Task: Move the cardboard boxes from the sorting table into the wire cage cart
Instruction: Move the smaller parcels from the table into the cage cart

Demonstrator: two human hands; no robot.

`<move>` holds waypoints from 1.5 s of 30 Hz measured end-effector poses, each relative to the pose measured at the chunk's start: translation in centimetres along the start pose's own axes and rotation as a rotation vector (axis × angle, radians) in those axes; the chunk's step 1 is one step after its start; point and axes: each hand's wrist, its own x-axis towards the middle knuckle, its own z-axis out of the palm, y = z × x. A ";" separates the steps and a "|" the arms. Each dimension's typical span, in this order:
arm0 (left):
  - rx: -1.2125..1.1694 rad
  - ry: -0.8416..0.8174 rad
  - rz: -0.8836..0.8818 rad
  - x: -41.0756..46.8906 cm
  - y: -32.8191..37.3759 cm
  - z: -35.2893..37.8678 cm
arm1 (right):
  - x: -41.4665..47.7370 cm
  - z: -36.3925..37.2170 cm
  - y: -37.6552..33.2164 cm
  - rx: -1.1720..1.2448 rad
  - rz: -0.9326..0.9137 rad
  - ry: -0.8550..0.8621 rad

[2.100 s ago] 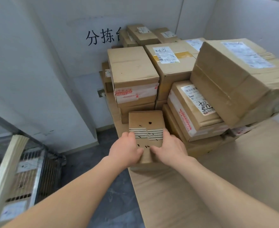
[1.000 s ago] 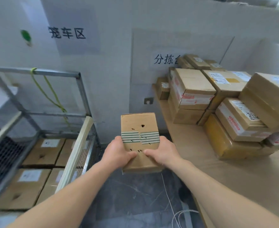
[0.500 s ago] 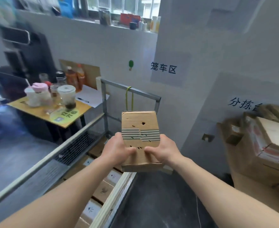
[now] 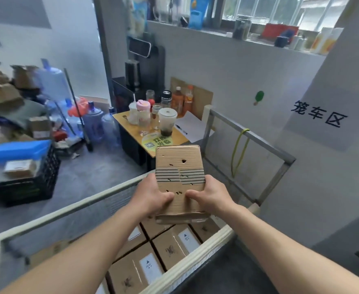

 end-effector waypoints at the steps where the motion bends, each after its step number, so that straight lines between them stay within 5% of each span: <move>1: -0.002 0.022 -0.022 0.2 -0.4 -0.1 | 0.7 0.4 -0.2 -0.002 -0.028 -0.024; 13: -0.041 0.156 -0.344 -0.2 -9.7 -2.7 | 5.0 10.5 -4.8 -0.081 -0.195 -0.304; 25: -0.169 0.131 -0.481 1.7 -22.2 -5.4 | 7.5 23.3 -8.7 -0.154 -0.142 -0.456; 45: -0.196 0.052 -0.854 5.8 -44.1 4.5 | 13.7 47.6 0.0 -0.263 -0.071 -0.747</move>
